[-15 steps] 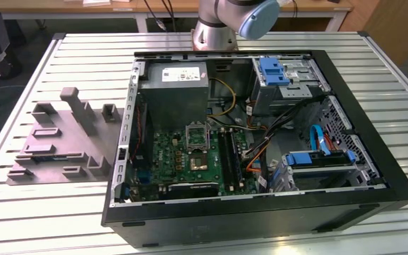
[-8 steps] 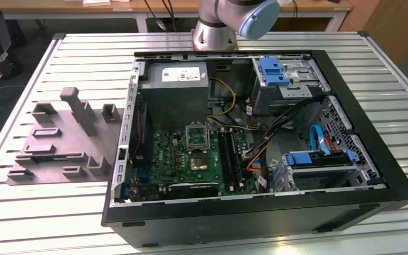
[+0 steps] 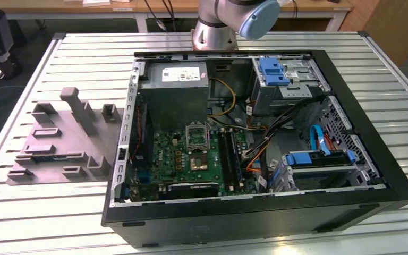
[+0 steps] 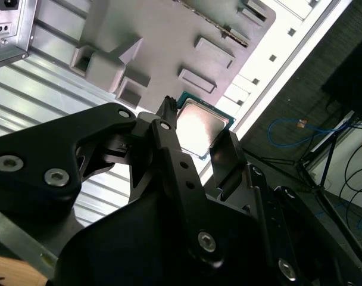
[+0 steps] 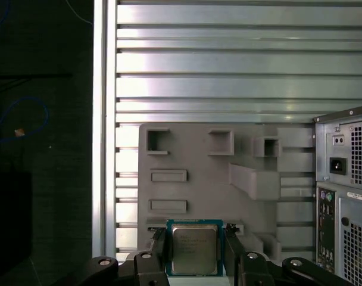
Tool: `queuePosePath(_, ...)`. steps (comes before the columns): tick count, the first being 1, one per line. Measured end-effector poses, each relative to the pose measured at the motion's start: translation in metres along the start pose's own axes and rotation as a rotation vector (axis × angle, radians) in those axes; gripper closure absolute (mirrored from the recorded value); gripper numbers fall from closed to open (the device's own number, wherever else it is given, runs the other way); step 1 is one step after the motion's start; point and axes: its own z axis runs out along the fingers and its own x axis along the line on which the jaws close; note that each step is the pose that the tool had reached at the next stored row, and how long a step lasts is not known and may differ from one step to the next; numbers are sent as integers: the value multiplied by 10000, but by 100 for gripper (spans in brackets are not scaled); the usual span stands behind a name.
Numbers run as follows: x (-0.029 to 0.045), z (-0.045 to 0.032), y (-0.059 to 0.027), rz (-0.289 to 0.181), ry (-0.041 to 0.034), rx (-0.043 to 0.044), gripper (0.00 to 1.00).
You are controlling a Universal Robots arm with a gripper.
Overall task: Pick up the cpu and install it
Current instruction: 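Pick up the cpu and move it towards the insertion slot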
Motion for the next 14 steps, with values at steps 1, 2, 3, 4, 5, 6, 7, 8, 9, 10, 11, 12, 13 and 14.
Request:
queuePosePath(1,-3,0,0,-1,0,0,53)
queuePosePath(2,-6,1,0,0,-1,-1,53)
queuePosePath(3,-10,1,0,0,-1,-1,53)
queuePosePath(4,-14,0,0,-1,0,0,53)
queuePosePath(5,-18,0,0,-1,-1,0,53)
queuePosePath(6,-22,0,0,-1,0,0,53)
queuePosePath(7,-28,1,0,-1,-1,0,53)
queuePosePath(8,-34,1,0,-1,0,0,53)
queuePosePath(9,-41,0,0,-1,0,0,53)
queuePosePath(10,-50,1,1,-1,0,0,53)
queuePosePath(11,-61,1,1,0,-1,0,53)
queuePosePath(12,-74,2,1,-1,-1,-1,53)
queuePosePath(13,-88,1,1,0,0,0,53)
queuePosePath(14,-103,1,1,-1,0,0,53)
